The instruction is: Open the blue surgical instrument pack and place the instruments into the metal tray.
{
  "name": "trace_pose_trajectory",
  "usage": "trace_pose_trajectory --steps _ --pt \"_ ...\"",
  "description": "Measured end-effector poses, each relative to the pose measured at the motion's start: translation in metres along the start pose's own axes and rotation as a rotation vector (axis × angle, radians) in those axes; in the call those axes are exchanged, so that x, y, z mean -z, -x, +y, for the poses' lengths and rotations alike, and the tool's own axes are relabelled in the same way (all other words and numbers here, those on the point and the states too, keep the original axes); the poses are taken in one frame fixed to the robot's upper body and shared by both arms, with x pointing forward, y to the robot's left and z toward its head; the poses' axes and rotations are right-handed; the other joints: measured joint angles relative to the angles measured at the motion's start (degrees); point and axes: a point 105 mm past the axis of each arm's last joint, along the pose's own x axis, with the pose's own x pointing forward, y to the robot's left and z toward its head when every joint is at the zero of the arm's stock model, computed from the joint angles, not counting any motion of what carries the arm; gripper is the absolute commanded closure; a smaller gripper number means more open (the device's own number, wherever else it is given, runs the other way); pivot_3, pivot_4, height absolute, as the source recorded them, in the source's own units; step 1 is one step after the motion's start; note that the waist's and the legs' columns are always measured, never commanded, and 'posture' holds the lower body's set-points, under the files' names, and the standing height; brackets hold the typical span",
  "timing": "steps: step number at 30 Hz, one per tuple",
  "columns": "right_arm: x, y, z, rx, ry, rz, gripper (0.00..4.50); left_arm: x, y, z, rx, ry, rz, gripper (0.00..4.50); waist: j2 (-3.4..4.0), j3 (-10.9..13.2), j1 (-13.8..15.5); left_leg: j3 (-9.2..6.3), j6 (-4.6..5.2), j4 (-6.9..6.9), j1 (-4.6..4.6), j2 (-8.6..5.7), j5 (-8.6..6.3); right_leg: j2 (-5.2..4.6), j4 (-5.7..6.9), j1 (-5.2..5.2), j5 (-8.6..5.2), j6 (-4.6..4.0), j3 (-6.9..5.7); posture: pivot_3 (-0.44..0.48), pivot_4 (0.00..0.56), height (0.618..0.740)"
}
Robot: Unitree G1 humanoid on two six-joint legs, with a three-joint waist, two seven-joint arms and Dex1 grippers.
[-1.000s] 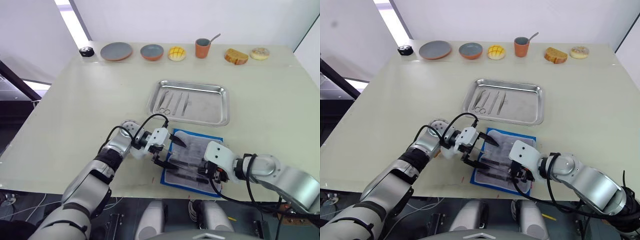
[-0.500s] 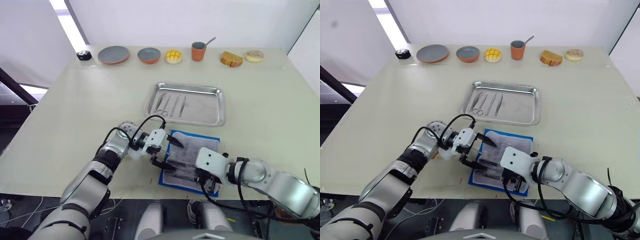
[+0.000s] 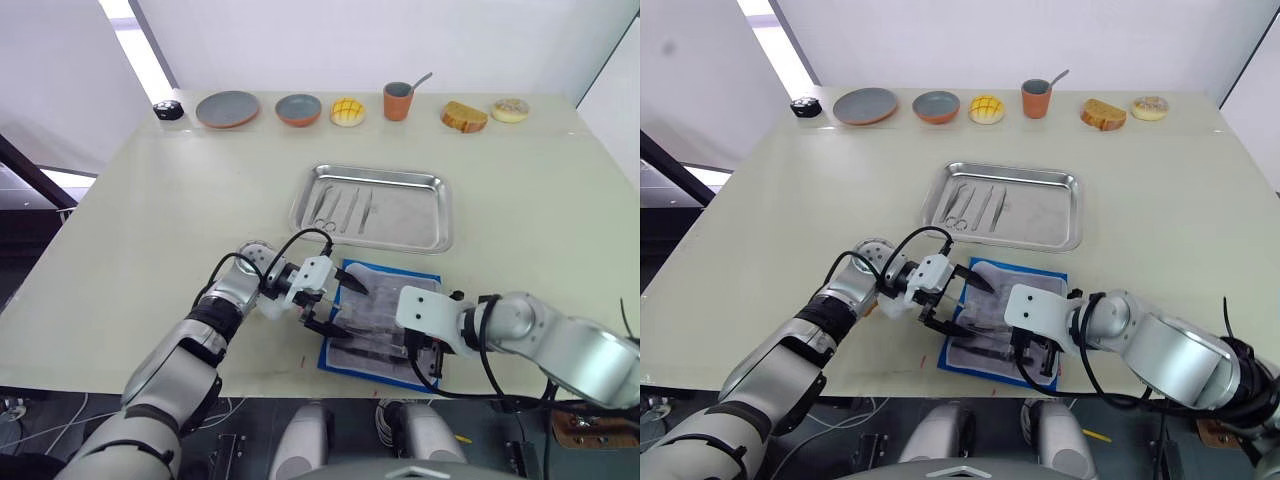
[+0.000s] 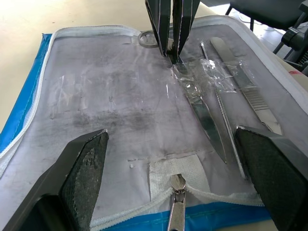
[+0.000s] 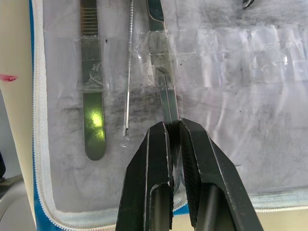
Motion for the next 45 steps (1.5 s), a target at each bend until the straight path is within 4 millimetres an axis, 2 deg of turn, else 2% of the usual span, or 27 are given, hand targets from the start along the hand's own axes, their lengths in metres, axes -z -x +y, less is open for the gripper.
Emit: trace_pose_trajectory --steps 11,22,29,35,42,45 --pt "-0.013 0.007 -0.008 -0.055 0.071 0.075 4.45 -0.001 -0.002 0.002 -0.006 -0.001 -0.010 0.00 0.09 0.11 0.01 -0.05 0.00 0.00 -0.14 -0.03 0.00 -0.05 0.00 -0.12 0.00 0.00 -0.04 0.000 0.150 0.740" --pt "-0.012 0.008 -0.009 -0.052 0.063 0.101 4.45 -0.001 -0.002 0.003 -0.018 -0.001 -0.017 0.00 0.12 0.13 0.06 -0.05 0.01 0.00 -0.15 -0.06 0.00 -0.10 0.00 -0.12 0.00 0.01 -0.05 0.000 0.150 0.740" --pt "-0.007 0.013 -0.011 -0.040 0.040 0.128 4.45 0.000 -0.002 0.004 -0.026 0.000 -0.018 0.00 0.13 0.13 0.10 -0.07 0.02 0.00 -0.14 -0.05 0.01 -0.10 0.01 -0.11 0.01 0.01 -0.06 0.000 0.150 0.740" --pt "0.013 0.031 -0.012 0.007 -0.011 0.152 4.45 -0.001 -0.003 0.007 -0.030 0.001 -0.017 0.00 0.13 0.13 0.31 -0.04 0.02 0.00 -0.14 -0.07 0.01 -0.15 -0.01 -0.10 0.00 0.03 -0.05 0.000 0.150 0.740" --pt "0.020 0.043 -0.016 0.023 -0.031 0.173 4.45 -0.001 -0.003 0.008 -0.035 0.003 -0.021 0.00 0.16 0.15 0.30 -0.06 0.05 0.00 -0.15 -0.05 0.03 -0.16 -0.03 -0.10 0.00 0.04 -0.05 0.000 0.150 0.740" --pt "0.030 0.057 -0.028 0.088 -0.065 0.190 4.45 -0.001 -0.004 0.008 -0.036 0.001 -0.023 0.00 0.16 0.16 0.47 -0.05 0.05 0.00 -0.17 -0.06 0.03 -0.19 -0.05 -0.10 -0.01 0.05 -0.05 0.000 0.150 0.740"
